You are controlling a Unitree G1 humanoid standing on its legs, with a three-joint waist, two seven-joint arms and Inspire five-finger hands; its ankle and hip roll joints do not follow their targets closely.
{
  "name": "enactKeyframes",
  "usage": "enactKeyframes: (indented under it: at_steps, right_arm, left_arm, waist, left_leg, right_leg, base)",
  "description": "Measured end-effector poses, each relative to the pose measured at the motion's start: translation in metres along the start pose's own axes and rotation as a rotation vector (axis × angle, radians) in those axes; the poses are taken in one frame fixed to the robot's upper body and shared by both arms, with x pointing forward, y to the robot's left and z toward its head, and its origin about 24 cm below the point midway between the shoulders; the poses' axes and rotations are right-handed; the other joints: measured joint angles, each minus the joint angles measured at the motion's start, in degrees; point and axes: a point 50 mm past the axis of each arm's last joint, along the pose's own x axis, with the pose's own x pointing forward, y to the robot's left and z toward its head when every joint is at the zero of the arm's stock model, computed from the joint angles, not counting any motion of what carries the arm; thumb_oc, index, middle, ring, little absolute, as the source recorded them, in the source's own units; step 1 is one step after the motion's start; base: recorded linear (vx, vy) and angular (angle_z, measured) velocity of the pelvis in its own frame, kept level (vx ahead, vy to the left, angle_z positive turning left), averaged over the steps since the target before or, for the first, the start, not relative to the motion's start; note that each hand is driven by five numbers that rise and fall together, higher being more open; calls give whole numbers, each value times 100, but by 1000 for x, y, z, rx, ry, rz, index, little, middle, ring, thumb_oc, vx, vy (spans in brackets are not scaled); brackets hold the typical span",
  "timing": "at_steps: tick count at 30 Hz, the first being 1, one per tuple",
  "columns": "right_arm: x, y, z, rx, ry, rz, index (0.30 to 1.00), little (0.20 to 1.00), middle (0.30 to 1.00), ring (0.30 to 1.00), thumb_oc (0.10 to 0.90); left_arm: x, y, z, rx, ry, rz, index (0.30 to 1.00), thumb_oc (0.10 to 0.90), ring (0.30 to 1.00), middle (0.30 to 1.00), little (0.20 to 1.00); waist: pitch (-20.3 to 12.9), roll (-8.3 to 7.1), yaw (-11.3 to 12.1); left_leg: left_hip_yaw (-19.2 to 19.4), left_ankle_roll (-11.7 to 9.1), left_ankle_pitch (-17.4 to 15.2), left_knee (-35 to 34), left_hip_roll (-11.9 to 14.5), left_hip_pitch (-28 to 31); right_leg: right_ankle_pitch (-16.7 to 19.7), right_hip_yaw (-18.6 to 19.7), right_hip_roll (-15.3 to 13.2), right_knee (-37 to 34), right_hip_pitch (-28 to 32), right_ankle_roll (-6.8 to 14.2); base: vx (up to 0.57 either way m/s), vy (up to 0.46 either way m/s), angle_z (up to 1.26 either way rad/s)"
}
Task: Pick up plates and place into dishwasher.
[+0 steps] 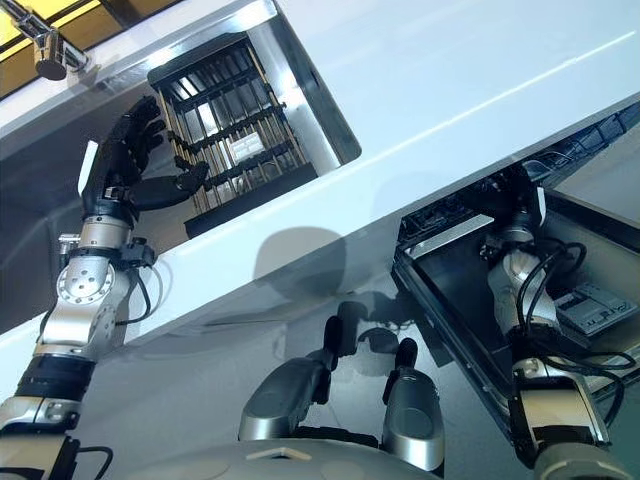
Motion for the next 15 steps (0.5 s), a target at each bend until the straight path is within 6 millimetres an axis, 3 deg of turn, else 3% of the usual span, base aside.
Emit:
enactKeyframes:
  at_steps: [6,15]
  right_arm:
    - [4,12,7,32,-34,9,900,900,900,900,800]
    - [4,11,7,14,-38,-5,900,900,900,900,800]
  left_arm:
    - [1,-2,1,-23,-1,-12,900,800,900,900,900]
    - [2,-4,1,-23,-4,-38,900,800,900,900,900]
  waist:
    - [2,5,64]
    - [5,0,86]
  left_leg:
    - [-15,1,1,-5,-14,-3]
    - [-12,2,1,-5,-13,23]
  right_leg:
    - [-2,-10,-12,-4,4,-3]
    - [-1,-7,-8,-13,39,-3]
  base:
    - [0,0,0]
    - [-9,-22,0]
